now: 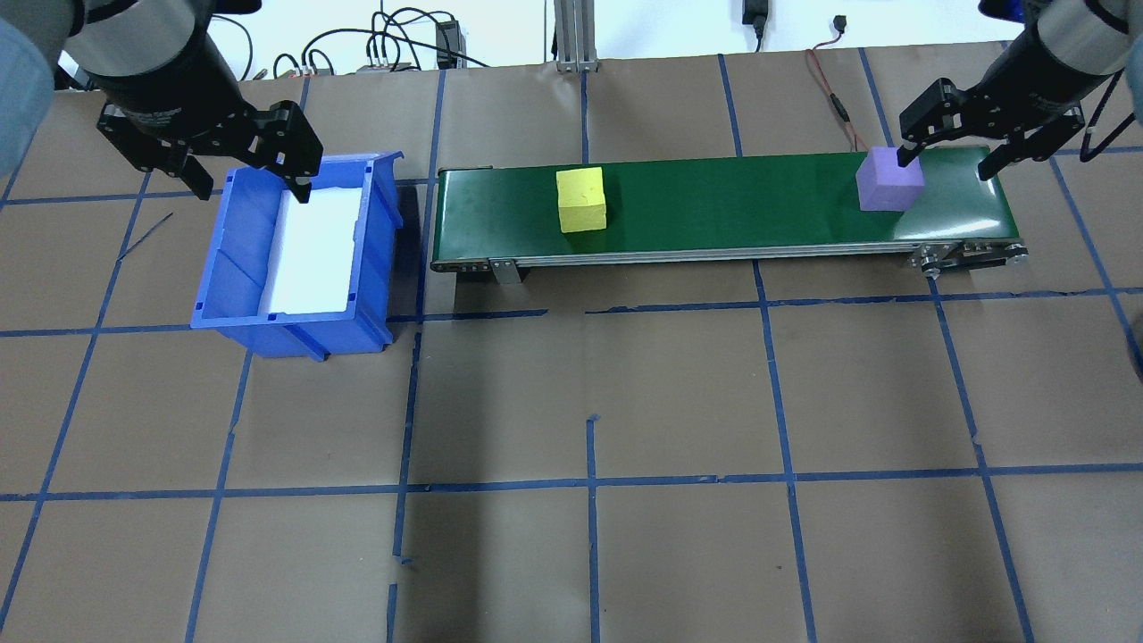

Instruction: Move block left to right into plate

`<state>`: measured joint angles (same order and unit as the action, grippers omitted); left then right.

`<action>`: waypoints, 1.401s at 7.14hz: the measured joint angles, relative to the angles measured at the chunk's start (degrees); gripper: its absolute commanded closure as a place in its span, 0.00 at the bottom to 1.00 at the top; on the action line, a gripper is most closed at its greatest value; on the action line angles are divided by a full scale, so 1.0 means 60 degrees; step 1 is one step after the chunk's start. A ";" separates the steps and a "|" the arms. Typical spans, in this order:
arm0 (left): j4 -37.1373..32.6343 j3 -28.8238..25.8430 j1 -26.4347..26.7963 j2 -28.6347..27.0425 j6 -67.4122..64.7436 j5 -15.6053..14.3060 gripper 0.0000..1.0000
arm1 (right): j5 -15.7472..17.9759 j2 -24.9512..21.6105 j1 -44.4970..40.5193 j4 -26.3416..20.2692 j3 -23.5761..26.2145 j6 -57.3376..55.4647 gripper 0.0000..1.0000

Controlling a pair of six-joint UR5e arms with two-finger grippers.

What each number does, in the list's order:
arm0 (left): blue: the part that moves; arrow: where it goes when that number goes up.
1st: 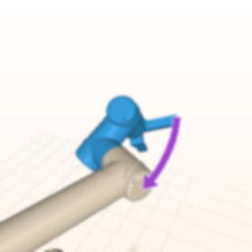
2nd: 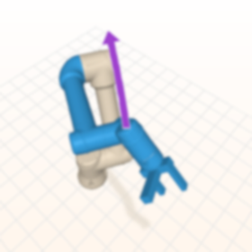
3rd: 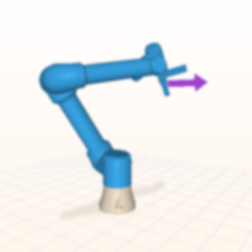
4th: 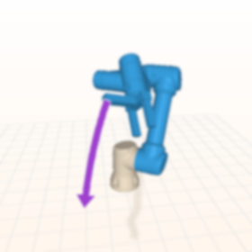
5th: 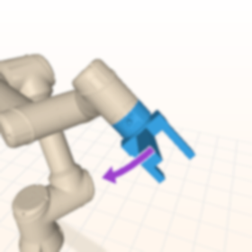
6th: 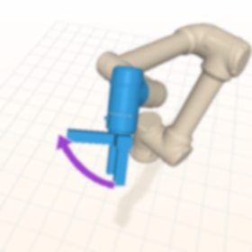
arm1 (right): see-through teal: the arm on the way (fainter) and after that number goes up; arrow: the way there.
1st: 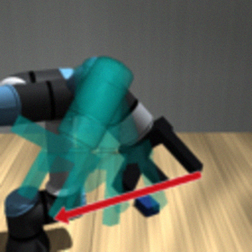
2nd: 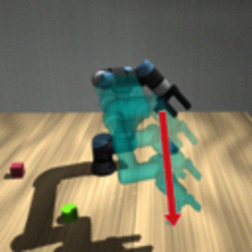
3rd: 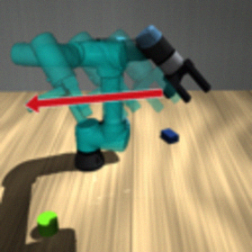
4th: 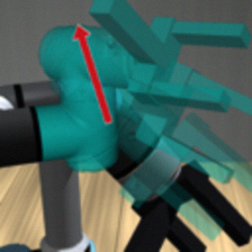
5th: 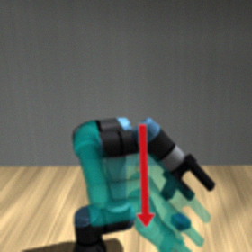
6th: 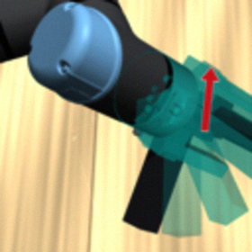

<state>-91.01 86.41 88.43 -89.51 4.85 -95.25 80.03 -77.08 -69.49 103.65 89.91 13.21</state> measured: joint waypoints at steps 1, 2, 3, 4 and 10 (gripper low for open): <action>-0.0020 0.0073 -0.0018 0.0053 0.0054 0.0022 0.00 | -0.0022 0.0593 0.0336 0.0303 -0.0240 0.0414 0.02; -0.0023 0.0125 -0.0037 0.0071 0.0065 0.0172 0.00 | -0.0035 0.1155 0.0568 0.0826 -0.0328 0.0802 0.03; -0.0035 0.0152 -0.0042 0.0088 0.0065 0.0306 0.00 | -0.0052 0.1582 0.0688 0.1254 -0.0384 0.0986 0.05; -0.0049 0.0160 -0.0038 0.0108 0.0067 0.0381 0.00 | -0.0186 0.1918 0.0738 0.1577 -0.0429 0.1054 0.05; -0.0107 0.0128 -0.0233 0.0280 0.0061 0.0506 0.00 | -0.1125 0.2823 0.0771 0.2557 -0.0364 0.1101 0.74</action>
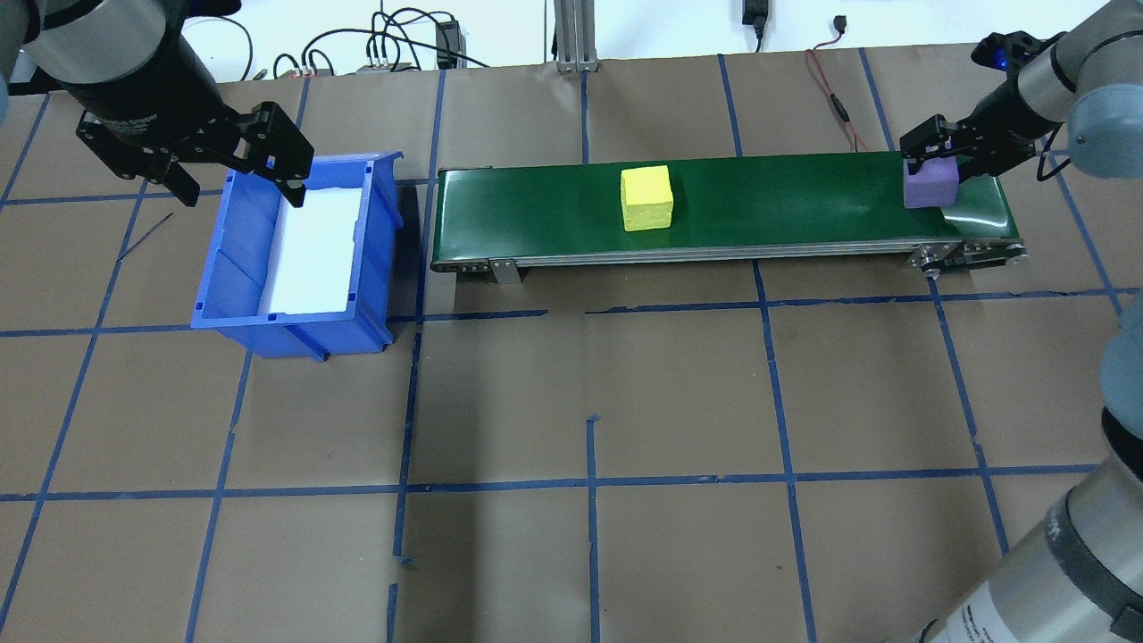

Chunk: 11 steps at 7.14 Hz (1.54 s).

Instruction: Move block left to right into plate

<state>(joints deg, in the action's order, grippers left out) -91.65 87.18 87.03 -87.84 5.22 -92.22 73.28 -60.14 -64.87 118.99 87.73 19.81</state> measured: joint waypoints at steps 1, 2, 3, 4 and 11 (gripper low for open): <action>-0.0001 0.0000 -0.0003 0.0012 -0.0001 0.0002 0.00 | 0.0008 -0.0010 0.0005 -0.0020 0.0016 0.0008 0.83; -0.0003 0.0001 -0.0003 0.0021 0.0004 0.0003 0.00 | 0.0038 -0.0048 0.0018 -0.0078 0.0023 0.0033 0.93; -0.0003 0.0001 -0.0002 0.0028 0.0007 0.0003 0.00 | 0.0082 -0.0121 0.0068 -0.0254 0.0020 0.0081 0.96; -0.0004 0.0002 -0.0003 0.0032 0.0008 0.0003 0.00 | 0.0111 -0.0271 0.0144 -0.0598 0.0007 0.0115 0.96; -0.0004 0.0020 0.0015 0.0030 0.0008 0.0002 0.00 | 0.0193 -0.1279 0.3945 -0.3294 0.0161 0.3627 0.94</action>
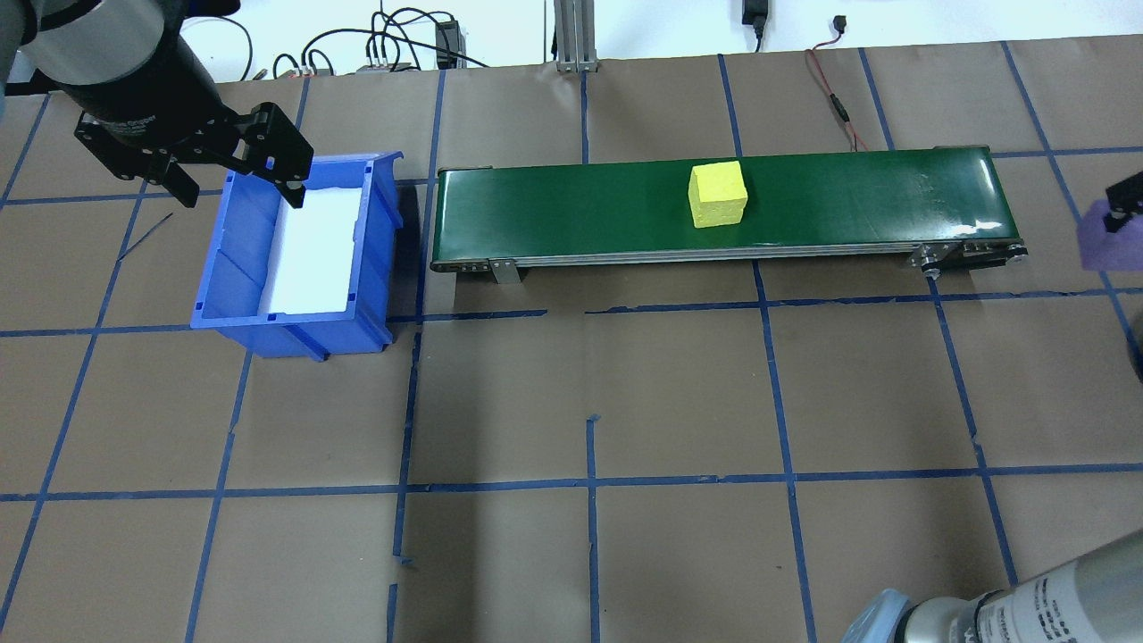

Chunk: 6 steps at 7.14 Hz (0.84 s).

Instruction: Move block left to right into plate

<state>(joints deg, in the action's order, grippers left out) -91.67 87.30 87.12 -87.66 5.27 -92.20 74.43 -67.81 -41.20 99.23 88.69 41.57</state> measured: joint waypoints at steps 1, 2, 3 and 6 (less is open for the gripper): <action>0.0000 -0.0001 0.0002 0.0001 0.0000 -0.0002 0.00 | 0.0049 0.0066 0.0831 -0.0093 0.0074 0.0956 0.94; 0.0000 -0.0002 0.0006 0.0003 0.0000 -0.0008 0.00 | 0.0275 0.0233 0.1316 0.0070 0.0137 0.2018 0.93; 0.0000 -0.0003 0.0010 0.0004 0.0000 -0.0008 0.00 | 0.0547 0.0462 0.1726 0.0331 0.0179 0.3006 0.92; 0.0000 -0.0003 0.0011 0.0005 0.0003 -0.0012 0.00 | 0.0741 0.1066 0.2371 0.0880 0.0114 0.4369 0.01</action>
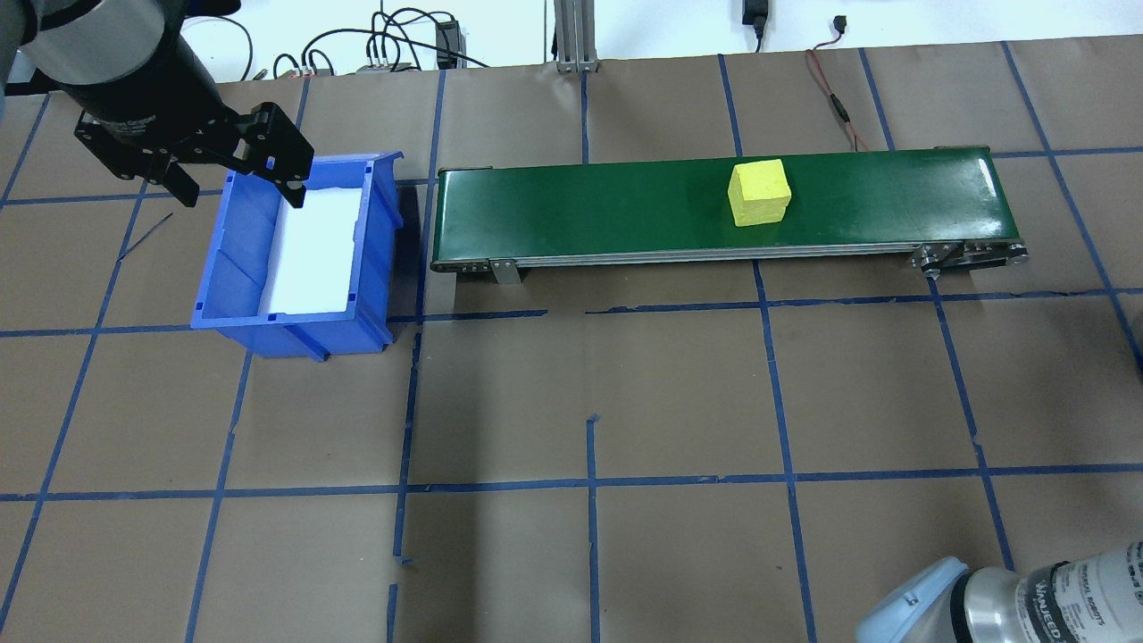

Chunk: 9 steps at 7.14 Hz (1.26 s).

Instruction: Move block left to right into plate

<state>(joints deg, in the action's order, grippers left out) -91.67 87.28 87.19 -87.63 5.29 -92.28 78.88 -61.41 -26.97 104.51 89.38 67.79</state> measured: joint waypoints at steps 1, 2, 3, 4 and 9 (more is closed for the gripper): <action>0.0003 0.0000 0.0000 0.0000 0.0006 -0.0001 0.00 | 0.0008 0.0031 0.0029 0.0047 0.0018 0.0030 0.00; 0.0009 0.0000 0.0000 0.0000 0.0006 -0.0001 0.00 | 0.0001 0.0021 0.0035 0.0087 0.0029 0.0026 0.00; 0.0016 0.0000 -0.0002 0.0000 0.0001 -0.0002 0.00 | -0.0004 0.0001 0.0039 0.0145 0.0030 0.0025 0.00; 0.0024 0.0000 -0.0005 0.0000 -0.0002 -0.0002 0.00 | -0.0016 -0.0033 0.0041 0.0184 0.0040 0.0031 0.00; 0.0029 0.0000 -0.0010 0.0005 0.0004 0.0012 0.00 | -0.0058 -0.1649 -0.1725 0.0126 0.0072 -0.1012 0.00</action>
<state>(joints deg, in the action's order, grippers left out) -91.49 87.27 87.13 -87.60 5.32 -92.20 78.53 -71.31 -37.32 105.27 89.81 61.71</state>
